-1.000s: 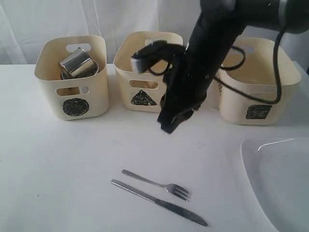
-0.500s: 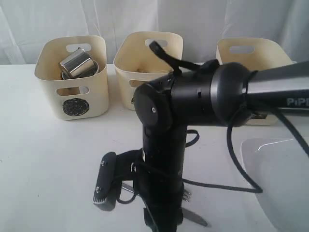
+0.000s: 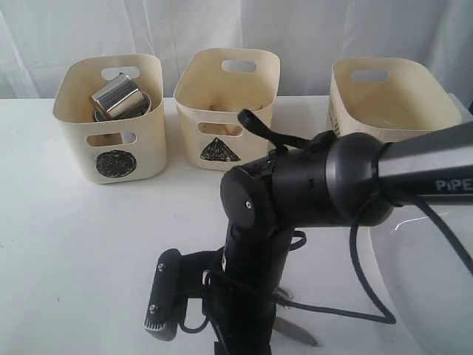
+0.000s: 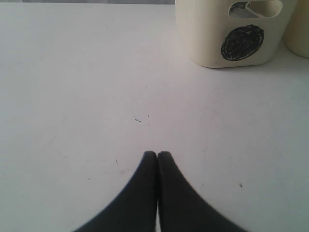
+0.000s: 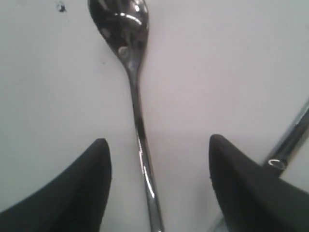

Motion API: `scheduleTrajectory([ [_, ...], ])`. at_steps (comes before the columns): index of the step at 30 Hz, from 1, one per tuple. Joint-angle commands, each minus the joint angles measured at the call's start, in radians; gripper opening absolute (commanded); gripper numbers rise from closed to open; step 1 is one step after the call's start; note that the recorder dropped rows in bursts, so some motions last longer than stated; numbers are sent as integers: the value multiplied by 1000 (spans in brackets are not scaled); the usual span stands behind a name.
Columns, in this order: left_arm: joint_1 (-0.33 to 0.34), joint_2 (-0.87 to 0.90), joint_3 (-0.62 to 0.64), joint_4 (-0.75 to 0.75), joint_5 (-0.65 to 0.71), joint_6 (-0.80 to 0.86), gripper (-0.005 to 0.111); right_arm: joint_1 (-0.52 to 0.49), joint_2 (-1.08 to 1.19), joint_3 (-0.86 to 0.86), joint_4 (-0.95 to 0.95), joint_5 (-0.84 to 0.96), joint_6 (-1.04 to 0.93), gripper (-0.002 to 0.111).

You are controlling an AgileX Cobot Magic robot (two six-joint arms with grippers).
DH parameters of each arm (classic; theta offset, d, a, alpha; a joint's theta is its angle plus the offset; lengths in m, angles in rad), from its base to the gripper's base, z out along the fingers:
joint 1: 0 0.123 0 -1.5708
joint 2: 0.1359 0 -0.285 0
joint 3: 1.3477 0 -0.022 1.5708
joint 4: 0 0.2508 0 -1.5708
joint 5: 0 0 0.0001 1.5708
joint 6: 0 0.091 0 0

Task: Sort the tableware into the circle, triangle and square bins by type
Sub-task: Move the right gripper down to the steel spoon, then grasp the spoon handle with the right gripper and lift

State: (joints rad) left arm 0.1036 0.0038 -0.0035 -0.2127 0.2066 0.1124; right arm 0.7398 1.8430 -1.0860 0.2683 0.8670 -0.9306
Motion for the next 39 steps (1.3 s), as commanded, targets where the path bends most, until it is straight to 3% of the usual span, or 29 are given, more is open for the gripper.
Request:
scheduleTrajectory([
  [1,-7,-4,3,-2,-2,-1,0,34,-1,27,10,-32,-19,57],
  [6,-7,-4,3,-2,-2,-1,0,82,-1,63,-36,-189,54,52],
  [12,-7,-4,3,-2,-2,-1,0,82,-1,136,-43,-185,73,49],
  [19,-7,-4,3,-2,-2,-1,0,82,-1,179,-43,-192,91,0],
  [29,-7,-4,3,-2,-2,-1,0,82,-87,113,-43,-208,121,0],
  [35,-7,-4,3,-2,-2,-1,0,82,-170,58,-70,-344,121,0],
  [39,-7,-4,3,-2,-2,-1,0,64,-206,47,-225,-521,211,0],
])
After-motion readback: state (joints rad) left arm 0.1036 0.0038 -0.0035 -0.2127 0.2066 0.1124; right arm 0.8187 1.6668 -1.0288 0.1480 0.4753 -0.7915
